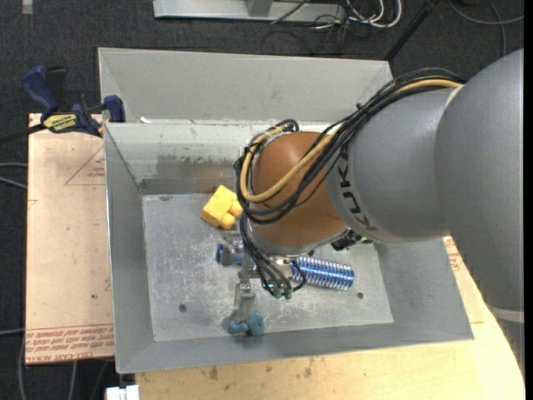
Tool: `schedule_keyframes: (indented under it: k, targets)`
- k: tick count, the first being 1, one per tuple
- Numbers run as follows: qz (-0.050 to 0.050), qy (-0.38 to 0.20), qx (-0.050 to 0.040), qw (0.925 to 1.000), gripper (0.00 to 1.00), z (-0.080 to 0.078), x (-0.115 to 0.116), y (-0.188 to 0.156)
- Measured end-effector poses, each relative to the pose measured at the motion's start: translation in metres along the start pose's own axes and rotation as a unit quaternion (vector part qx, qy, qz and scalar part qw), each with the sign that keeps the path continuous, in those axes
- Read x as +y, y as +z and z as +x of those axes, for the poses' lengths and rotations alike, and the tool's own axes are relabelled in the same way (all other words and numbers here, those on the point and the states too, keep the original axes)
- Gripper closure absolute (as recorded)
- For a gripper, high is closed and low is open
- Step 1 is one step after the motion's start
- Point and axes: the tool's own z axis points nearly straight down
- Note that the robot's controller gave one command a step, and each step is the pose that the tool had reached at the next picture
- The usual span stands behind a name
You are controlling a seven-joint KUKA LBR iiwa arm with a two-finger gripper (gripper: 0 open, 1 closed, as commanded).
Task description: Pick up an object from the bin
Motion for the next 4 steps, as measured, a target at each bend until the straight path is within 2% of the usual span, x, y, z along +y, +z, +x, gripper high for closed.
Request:
schedule_keyframes:
  k: [1,2,3,4]
  targets:
    - [0.001,0.107,0.0013,0.9942,0.00,0.004,-0.050,0.066]
    - [0.001,0.074,-0.0037,0.9972,0.00,-0.049,-0.094,0.064]
    - [0.000,-0.064,-0.0037,0.9979,0.00,-0.130,-0.092,0.063]
    - [0.001,-0.206,-0.0056,0.9785,0.00,-0.096,-0.093,-0.073]
